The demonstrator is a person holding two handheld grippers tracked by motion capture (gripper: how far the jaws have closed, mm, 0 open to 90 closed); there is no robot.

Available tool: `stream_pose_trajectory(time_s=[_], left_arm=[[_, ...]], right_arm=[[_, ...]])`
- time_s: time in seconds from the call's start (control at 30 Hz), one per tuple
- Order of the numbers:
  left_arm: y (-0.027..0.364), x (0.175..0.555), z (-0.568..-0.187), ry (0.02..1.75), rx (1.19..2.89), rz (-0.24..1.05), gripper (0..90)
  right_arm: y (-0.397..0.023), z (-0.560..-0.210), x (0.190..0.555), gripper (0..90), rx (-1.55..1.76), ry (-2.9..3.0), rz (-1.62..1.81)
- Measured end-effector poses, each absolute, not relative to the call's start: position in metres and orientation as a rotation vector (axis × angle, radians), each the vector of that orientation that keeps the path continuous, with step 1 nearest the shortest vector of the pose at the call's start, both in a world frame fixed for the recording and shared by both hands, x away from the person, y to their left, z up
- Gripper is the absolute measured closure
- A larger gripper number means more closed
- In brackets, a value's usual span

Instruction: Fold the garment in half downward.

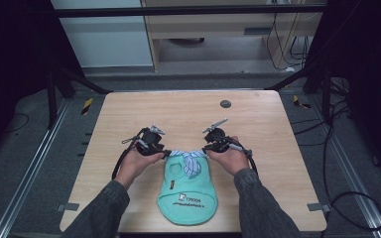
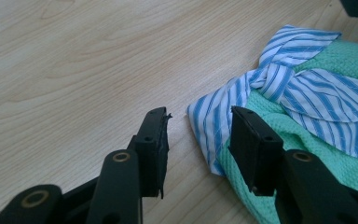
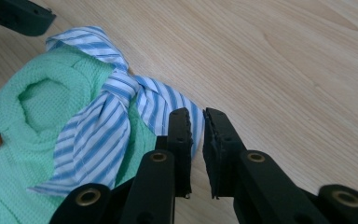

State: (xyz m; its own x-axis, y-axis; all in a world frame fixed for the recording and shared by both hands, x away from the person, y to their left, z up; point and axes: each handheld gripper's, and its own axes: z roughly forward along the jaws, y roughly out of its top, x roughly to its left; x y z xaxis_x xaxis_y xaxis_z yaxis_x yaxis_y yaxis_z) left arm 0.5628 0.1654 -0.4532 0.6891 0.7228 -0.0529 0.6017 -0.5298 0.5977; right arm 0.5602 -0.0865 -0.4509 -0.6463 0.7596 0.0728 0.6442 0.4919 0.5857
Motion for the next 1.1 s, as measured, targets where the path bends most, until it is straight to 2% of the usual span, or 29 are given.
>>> stream_pose_trajectory(time_s=[0.23,0.37,0.4,0.7,1.1], left_arm=[[0.161,0.566,-0.455,1.029,2.317,0.246,58.7],[0.158,0.567,-0.455,1.036,2.348,0.233,54.9],[0.156,0.567,-0.454,1.042,2.356,0.231,53.9],[0.146,0.573,-0.459,1.078,2.409,0.197,46.3],[0.142,0.575,-0.465,1.083,2.430,0.168,47.7]], right_arm=[[-0.074,-0.457,0.564,74.4,1.233,2.558,0.852],[-0.070,-0.457,0.564,70.7,1.244,2.564,0.839],[-0.067,-0.458,0.565,66.1,1.248,2.572,0.832],[-0.066,-0.465,0.570,57.0,1.310,2.597,0.760],[-0.064,-0.469,0.571,53.4,1.348,2.622,0.715]])
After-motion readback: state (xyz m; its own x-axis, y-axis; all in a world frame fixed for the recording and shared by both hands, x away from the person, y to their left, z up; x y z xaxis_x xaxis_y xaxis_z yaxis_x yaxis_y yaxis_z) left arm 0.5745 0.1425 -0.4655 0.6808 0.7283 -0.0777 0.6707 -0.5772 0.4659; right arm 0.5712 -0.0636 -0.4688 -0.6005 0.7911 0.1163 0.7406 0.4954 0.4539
